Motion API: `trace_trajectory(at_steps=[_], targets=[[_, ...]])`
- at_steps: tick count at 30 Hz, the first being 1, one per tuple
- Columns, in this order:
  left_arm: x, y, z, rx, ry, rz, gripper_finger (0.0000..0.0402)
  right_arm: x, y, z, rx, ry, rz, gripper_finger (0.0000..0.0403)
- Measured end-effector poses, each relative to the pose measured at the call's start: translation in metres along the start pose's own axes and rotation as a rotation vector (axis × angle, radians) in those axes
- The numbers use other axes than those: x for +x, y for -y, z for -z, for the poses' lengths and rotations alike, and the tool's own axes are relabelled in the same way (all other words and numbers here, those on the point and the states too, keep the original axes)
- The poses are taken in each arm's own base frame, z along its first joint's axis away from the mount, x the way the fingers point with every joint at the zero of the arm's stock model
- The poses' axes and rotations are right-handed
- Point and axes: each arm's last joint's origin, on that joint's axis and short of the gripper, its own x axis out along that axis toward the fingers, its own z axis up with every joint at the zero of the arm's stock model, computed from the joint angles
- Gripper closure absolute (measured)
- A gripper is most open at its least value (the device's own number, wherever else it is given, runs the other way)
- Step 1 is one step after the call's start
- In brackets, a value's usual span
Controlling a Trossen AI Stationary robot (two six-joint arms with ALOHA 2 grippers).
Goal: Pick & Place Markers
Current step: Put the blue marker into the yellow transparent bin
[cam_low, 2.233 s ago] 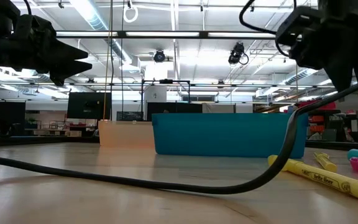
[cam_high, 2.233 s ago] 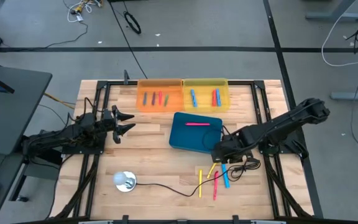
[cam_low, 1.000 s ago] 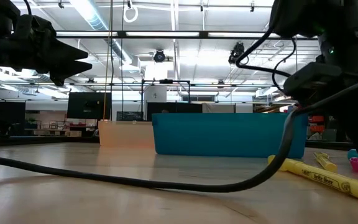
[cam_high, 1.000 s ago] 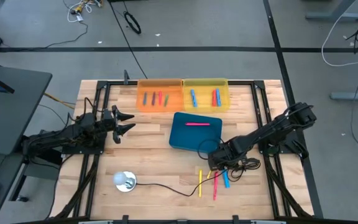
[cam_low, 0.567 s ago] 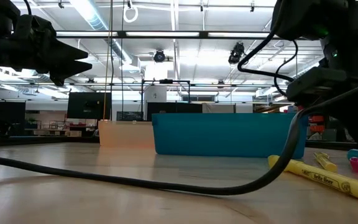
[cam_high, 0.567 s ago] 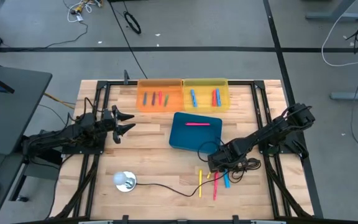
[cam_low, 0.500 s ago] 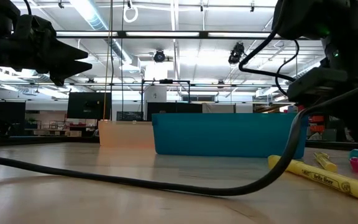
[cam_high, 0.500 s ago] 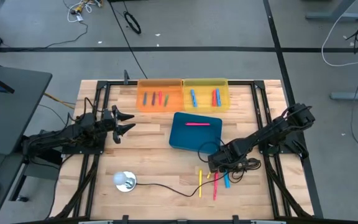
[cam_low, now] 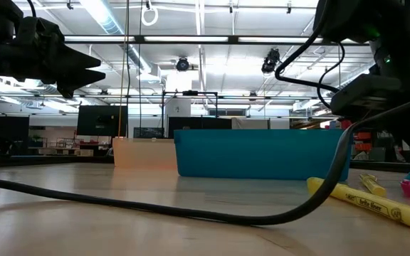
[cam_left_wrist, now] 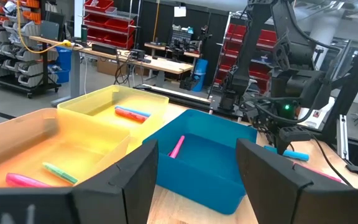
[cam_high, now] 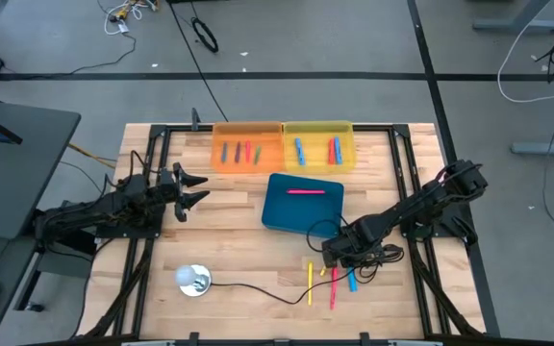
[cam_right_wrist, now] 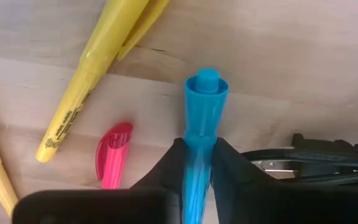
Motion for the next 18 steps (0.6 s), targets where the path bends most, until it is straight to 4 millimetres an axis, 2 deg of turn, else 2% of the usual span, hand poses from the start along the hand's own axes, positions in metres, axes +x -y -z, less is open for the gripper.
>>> trace_trajectory(at_steps=[12, 18], targets=[[0.0, 0.0, 0.0, 0.0, 0.0, 0.0, 0.0179, -0.005, 0.001, 0.0, 0.008, 0.034, -0.015, 0.0362], [0.0, 0.0, 0.0, 0.001, 0.0, 0.0, 0.0179, -0.018, 0.001, 0.004, -0.001, 0.01, -0.055, 0.0362]])
